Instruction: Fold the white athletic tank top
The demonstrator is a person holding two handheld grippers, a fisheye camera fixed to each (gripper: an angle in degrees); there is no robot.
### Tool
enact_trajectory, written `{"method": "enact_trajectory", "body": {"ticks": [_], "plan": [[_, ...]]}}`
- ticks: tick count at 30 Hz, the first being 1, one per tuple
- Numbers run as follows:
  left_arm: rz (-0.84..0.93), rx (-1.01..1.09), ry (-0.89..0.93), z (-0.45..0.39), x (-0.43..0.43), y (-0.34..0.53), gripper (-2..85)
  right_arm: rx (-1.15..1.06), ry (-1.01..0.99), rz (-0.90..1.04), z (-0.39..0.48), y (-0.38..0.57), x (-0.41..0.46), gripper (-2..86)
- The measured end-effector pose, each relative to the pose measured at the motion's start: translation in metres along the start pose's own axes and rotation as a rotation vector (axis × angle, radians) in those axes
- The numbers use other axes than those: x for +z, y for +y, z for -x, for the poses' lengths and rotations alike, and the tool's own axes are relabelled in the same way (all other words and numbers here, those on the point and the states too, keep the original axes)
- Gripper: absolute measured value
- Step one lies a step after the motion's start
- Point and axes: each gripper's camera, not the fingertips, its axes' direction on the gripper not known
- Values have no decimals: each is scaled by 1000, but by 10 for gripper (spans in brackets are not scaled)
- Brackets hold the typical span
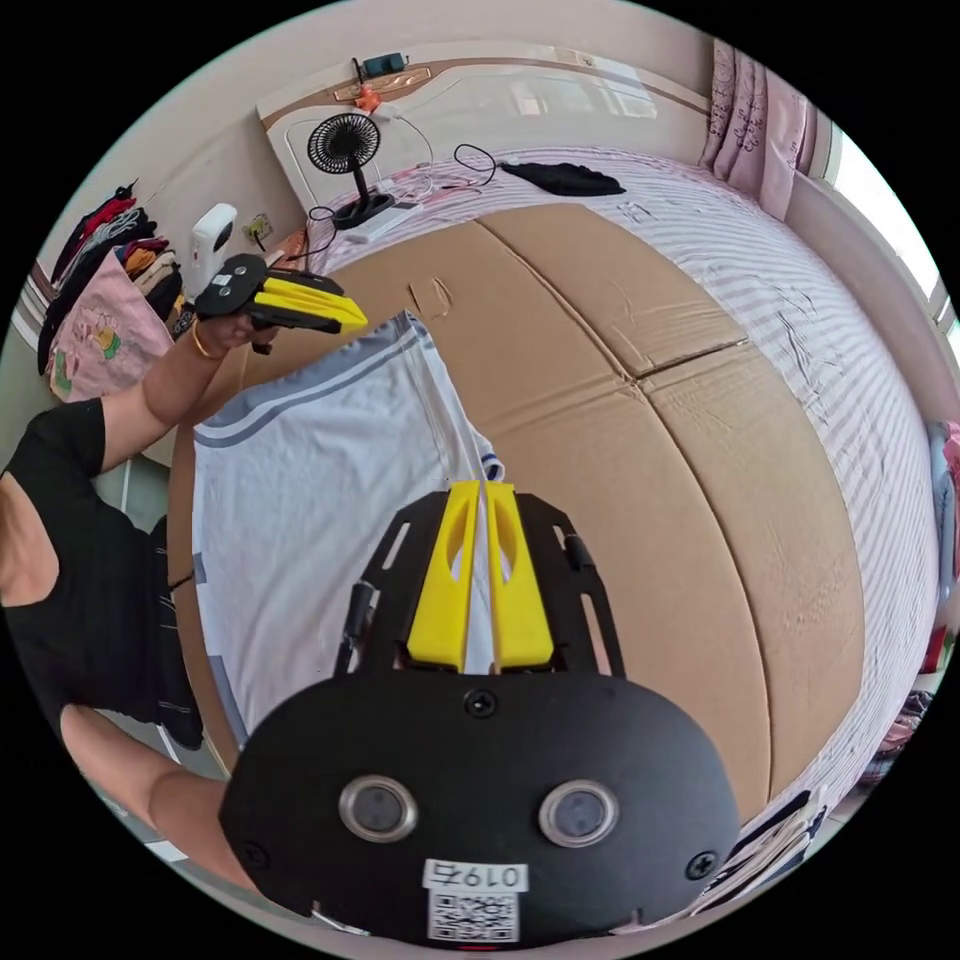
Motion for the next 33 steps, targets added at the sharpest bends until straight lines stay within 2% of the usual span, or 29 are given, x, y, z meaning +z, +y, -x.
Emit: {"method": "enact_trajectory", "body": {"ticks": [5,15,22,33], "plan": [[57,59,-92,-21,8,-1,11,1,21,33,1,24,6,-1],[80,43,-82,-25,11,-2,10,-29,10,57,9,40,7,47],[76,39,-81,-30,9,-2,9,-51,23,75,18,53,4,-3],[83,38,-119,-42,5,-2,11,-5,76,45,26,76,-2,-9]]}}
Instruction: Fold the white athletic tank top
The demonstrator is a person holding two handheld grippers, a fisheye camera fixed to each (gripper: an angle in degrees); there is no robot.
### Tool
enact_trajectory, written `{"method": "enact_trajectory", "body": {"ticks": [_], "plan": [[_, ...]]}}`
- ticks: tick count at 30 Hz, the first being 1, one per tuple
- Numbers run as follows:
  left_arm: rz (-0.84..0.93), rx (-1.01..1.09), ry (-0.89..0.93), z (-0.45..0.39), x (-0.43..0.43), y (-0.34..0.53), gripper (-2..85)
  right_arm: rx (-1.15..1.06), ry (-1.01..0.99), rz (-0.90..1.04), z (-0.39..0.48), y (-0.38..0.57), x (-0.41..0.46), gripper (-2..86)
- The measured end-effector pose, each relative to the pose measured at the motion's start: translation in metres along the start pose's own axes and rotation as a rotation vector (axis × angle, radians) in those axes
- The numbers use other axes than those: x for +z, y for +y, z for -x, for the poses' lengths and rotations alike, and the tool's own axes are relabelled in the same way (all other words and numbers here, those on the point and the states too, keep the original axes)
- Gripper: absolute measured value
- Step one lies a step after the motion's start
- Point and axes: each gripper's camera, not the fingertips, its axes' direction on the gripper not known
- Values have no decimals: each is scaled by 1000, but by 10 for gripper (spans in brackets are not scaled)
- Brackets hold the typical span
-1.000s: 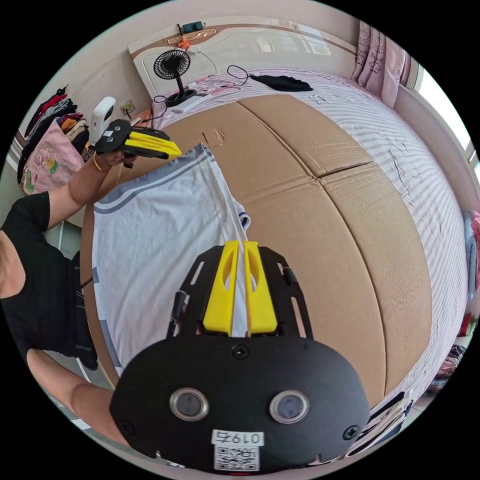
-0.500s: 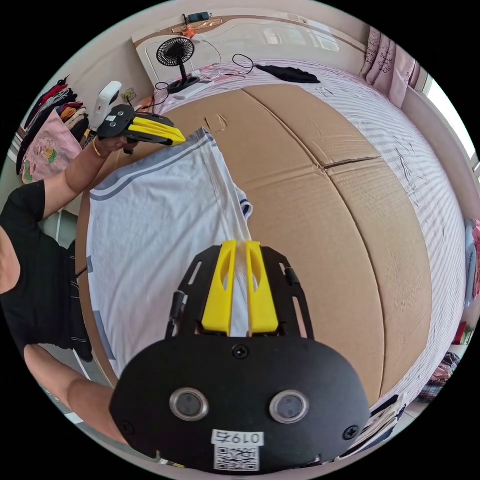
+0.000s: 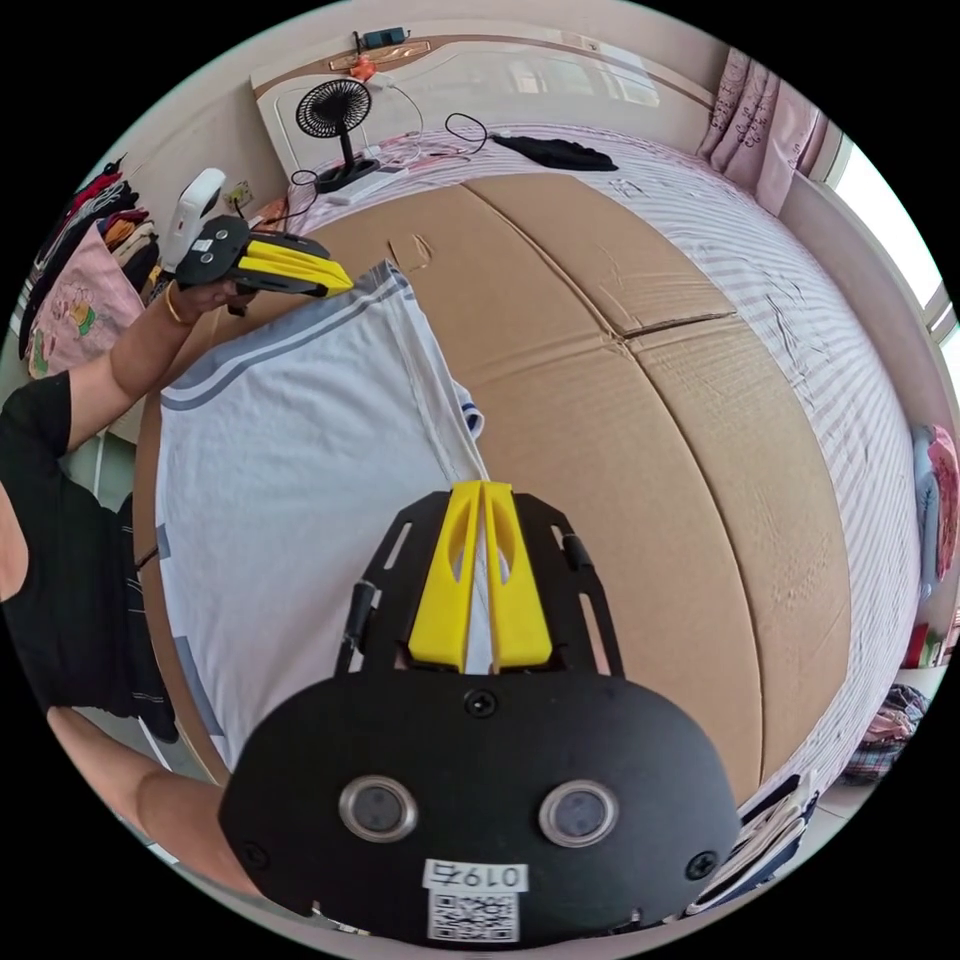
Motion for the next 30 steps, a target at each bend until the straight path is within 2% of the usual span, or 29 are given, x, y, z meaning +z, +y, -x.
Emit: {"method": "enact_trajectory", "body": {"ticks": [6,13,21,25,30], "plan": [[-4,-15,10,-2,-2,2,10,23,9,0,6,16,1,-9],[1,-70,24,-1,-6,5,11,82,108,-23,17,39,-8,-9],[-59,-136,7,-2,-29,18,12,96,51,-46,9,103,-48,5],[-88,-110,28,-16,-40,18,11,73,31,14,12,125,-44,46],[-103,-67,15,-39,-49,14,11,80,26,13,14,137,-38,30]]}}
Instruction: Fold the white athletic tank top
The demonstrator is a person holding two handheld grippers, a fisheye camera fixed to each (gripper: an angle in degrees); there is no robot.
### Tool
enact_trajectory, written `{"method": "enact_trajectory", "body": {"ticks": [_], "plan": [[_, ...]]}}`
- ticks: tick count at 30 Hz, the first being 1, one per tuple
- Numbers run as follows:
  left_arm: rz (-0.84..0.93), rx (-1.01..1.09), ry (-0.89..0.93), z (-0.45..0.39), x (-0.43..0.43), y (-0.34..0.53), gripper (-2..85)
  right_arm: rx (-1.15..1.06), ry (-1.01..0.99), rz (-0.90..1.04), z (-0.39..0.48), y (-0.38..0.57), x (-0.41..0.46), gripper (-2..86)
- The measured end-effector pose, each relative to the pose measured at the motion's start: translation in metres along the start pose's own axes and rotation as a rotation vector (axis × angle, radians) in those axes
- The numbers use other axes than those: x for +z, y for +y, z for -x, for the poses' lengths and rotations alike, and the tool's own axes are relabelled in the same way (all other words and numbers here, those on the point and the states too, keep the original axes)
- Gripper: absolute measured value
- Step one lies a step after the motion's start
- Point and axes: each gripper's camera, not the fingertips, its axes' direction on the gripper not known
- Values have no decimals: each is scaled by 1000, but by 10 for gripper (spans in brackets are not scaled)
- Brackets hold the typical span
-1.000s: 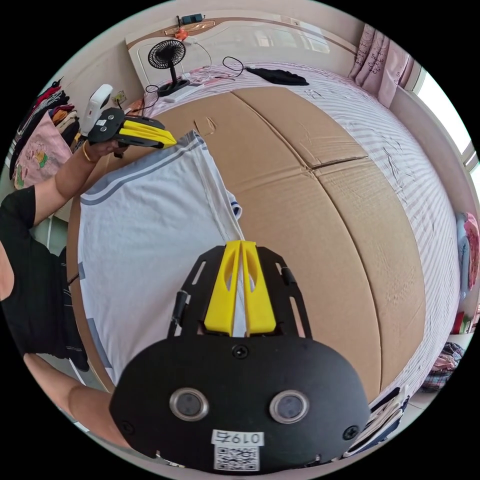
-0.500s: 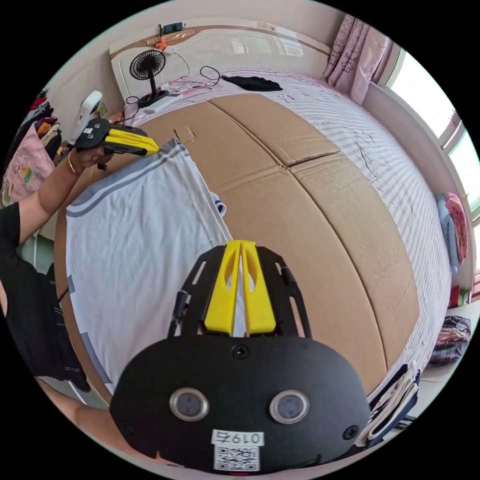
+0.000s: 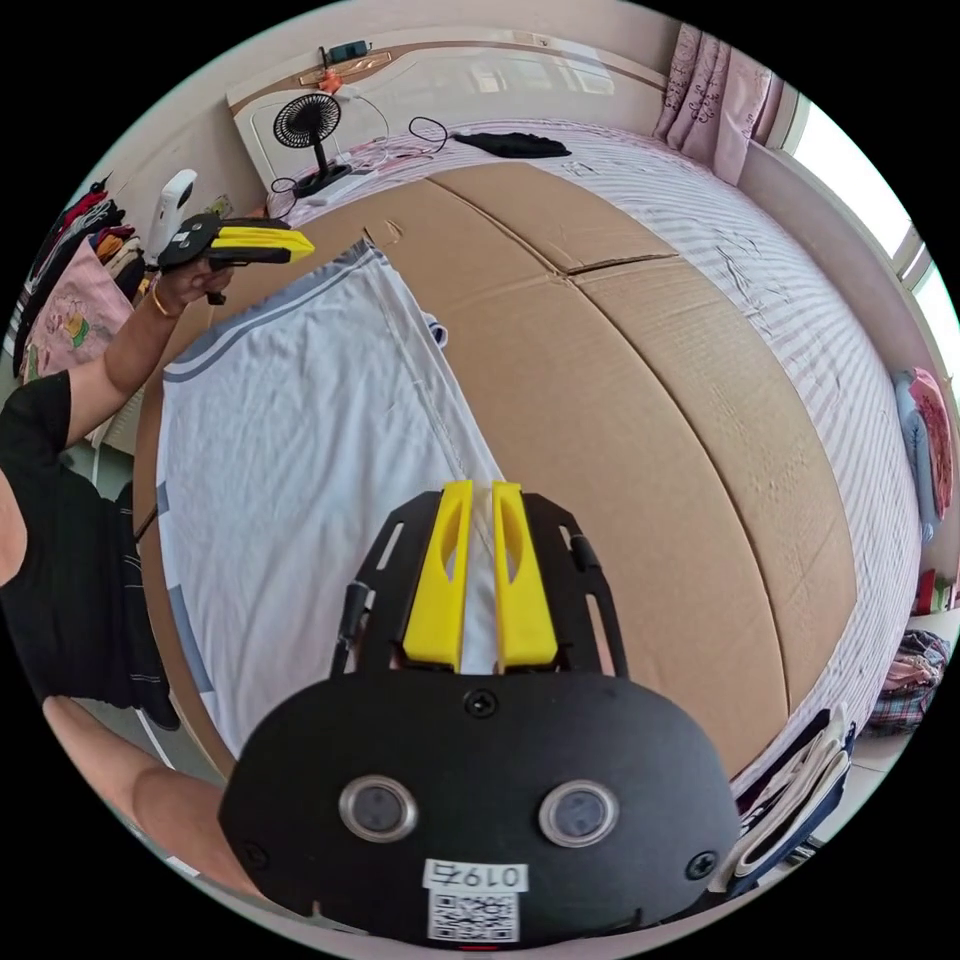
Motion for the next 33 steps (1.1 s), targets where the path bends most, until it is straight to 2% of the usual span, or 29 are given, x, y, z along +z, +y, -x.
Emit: {"method": "enact_trajectory", "body": {"ticks": [7,12,15,19,26,29,33], "plan": [[-3,14,-6,-18,-10,1,10,-21,42,1,6,17,-6,-6],[11,53,15,-41,-12,3,9,-5,59,24,7,30,-1,-3],[50,108,-35,-62,-5,3,9,4,71,-3,10,41,-9,16],[31,99,-98,-75,-13,5,8,61,101,-103,5,78,-42,36],[-99,-31,-46,-98,-54,27,10,306,127,-101,-39,186,-68,33],[-93,6,24,-124,-57,34,10,341,94,-105,-46,221,-68,28],[-59,34,2,-147,-53,28,11,305,100,-87,-43,237,-63,46]]}}
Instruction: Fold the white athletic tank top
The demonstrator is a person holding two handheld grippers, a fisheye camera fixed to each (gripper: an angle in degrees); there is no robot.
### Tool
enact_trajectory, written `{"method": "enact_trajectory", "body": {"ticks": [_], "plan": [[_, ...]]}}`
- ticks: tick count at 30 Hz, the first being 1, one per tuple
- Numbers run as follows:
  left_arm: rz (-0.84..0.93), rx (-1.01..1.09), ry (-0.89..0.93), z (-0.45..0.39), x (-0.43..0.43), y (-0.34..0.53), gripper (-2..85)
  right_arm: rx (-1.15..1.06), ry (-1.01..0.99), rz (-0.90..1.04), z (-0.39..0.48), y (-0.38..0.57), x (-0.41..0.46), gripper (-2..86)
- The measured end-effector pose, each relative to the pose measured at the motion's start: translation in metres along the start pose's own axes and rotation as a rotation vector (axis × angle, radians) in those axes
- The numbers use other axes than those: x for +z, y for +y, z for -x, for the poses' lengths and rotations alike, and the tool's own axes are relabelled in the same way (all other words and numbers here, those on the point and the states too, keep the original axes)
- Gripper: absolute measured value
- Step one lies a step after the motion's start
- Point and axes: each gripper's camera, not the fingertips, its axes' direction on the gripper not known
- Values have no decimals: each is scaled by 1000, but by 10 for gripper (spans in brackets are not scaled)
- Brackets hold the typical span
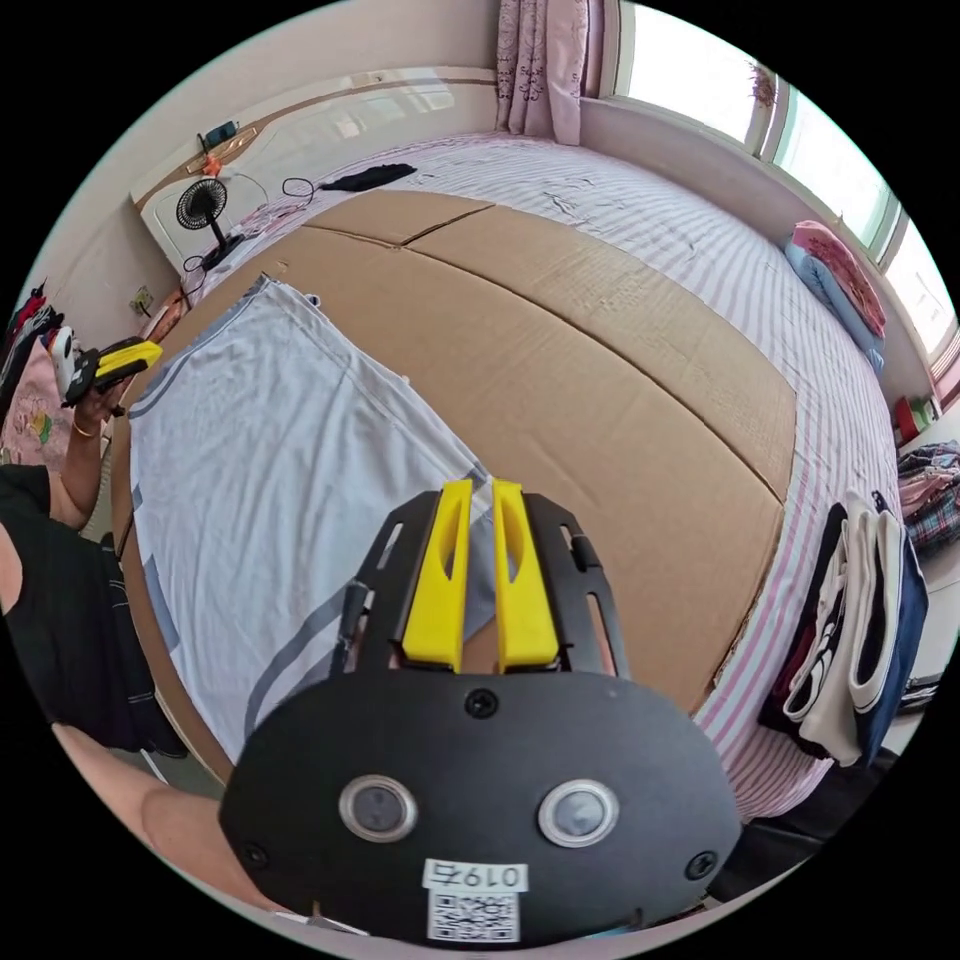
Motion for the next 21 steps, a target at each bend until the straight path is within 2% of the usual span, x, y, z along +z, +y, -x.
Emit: {"method": "enact_trajectory", "body": {"ticks": [4,7,12,16,21], "plan": [[-20,-33,105,-10,8,-22,12,-44,17,43,2,3,9,44],[-37,-41,152,-21,14,-41,13,-62,45,45,3,8,8,4],[-67,34,240,-50,38,-100,24,-73,50,41,0,19,6,-8],[-130,250,385,-96,78,-184,52,-63,48,25,-3,31,3,-9],[-59,457,296,-164,156,-266,57,-50,30,16,-9,42,0,-9]]}}
